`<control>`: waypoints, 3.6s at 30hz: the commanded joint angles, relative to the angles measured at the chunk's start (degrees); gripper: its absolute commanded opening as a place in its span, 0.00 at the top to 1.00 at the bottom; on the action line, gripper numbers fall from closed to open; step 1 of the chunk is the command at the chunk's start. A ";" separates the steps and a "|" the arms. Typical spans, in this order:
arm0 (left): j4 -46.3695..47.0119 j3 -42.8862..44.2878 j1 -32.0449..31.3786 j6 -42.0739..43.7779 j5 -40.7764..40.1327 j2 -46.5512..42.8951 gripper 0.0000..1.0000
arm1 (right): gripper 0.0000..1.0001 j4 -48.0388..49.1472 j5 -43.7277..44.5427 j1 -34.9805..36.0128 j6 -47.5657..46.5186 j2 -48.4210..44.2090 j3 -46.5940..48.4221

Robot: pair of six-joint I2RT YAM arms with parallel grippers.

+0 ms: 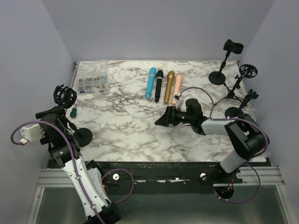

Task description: Remove the microphone from the stand

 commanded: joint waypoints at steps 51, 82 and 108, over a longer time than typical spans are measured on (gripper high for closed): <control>-16.35 28.67 -3.54 33.84 7.46 1.76 0.02 | 0.00 10.88 5.55 16.20 -5.27 5.69 8.17; -9.55 29.05 -14.83 36.72 27.26 -6.17 0.01 | 0.02 7.27 17.09 38.68 -21.31 58.20 84.77; -9.07 29.02 -16.36 37.21 26.38 -4.92 0.01 | 0.70 3.86 27.97 39.62 -29.66 65.92 96.39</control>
